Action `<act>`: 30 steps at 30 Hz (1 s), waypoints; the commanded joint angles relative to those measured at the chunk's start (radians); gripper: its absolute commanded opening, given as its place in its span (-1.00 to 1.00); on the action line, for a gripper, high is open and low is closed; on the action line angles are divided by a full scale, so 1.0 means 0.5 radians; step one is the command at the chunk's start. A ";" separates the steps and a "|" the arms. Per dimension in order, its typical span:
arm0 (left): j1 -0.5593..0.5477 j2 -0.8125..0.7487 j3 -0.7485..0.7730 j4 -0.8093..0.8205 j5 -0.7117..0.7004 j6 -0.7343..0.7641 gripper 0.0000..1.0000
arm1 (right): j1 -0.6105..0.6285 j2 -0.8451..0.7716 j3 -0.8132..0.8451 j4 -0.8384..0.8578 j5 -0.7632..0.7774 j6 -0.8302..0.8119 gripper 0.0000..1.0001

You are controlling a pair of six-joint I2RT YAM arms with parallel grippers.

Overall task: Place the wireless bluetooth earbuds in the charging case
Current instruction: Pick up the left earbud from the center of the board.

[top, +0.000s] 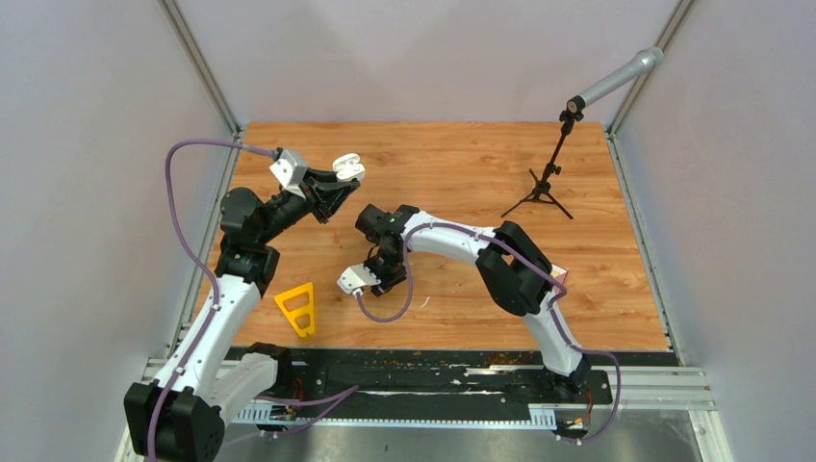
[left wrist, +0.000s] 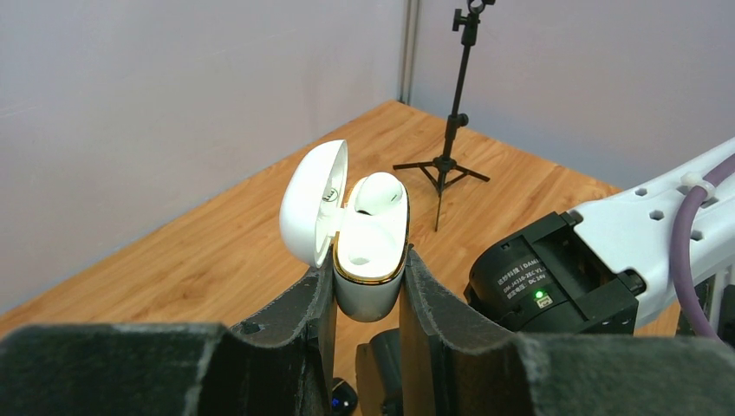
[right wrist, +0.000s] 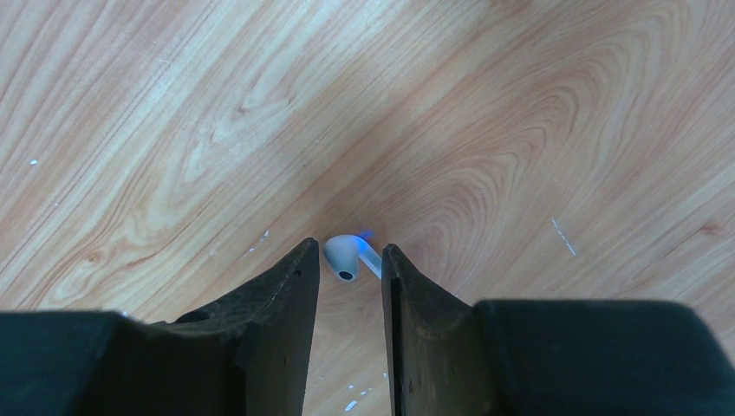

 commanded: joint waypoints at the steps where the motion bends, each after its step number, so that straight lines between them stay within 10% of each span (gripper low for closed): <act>1: 0.012 0.006 0.025 0.066 -0.002 -0.039 -1.00 | 0.007 0.037 0.078 0.022 -0.081 -0.082 -0.36; 17: 0.012 0.030 0.011 0.087 0.001 -0.049 -1.00 | 0.003 0.123 0.158 -0.013 -0.039 0.024 -0.30; 30: 0.012 0.043 0.015 0.090 0.009 -0.053 -1.00 | -0.033 0.242 0.367 -0.186 -0.020 0.446 -0.67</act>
